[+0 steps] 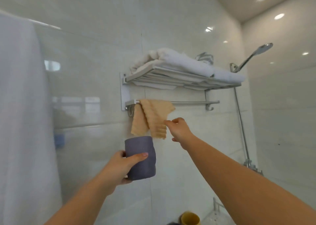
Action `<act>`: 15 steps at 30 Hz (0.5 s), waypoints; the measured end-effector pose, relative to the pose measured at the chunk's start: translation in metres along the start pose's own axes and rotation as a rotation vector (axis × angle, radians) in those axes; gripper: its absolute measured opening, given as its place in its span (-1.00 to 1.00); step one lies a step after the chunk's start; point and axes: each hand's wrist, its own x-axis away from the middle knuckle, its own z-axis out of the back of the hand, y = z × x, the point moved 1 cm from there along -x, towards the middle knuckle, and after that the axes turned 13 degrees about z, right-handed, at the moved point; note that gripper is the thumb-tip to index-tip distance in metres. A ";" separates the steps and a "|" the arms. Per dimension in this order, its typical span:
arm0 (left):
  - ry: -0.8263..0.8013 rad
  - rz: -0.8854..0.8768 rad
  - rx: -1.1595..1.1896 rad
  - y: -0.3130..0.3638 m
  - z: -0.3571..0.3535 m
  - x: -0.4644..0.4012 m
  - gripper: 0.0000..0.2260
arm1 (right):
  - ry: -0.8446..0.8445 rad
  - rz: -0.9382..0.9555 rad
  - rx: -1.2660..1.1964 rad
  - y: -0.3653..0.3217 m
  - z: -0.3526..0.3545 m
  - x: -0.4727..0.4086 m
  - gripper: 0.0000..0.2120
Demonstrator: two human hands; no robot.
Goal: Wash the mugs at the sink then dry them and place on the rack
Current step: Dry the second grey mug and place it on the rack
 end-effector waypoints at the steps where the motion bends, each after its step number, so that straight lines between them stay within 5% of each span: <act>1: 0.027 -0.006 0.009 0.006 0.000 -0.005 -0.51 | -0.015 0.039 0.025 0.000 -0.004 -0.012 -0.43; 8: 0.192 -0.029 0.067 0.027 0.003 -0.018 -0.62 | -0.060 0.637 0.636 -0.015 -0.041 -0.059 -0.17; 11: 0.239 -0.022 0.037 0.028 0.008 -0.018 -0.56 | -0.011 0.805 0.873 -0.021 -0.058 -0.066 -0.47; 15: 0.250 -0.040 0.032 0.026 0.016 -0.016 -0.52 | 0.009 0.801 0.707 -0.029 -0.046 -0.060 -0.65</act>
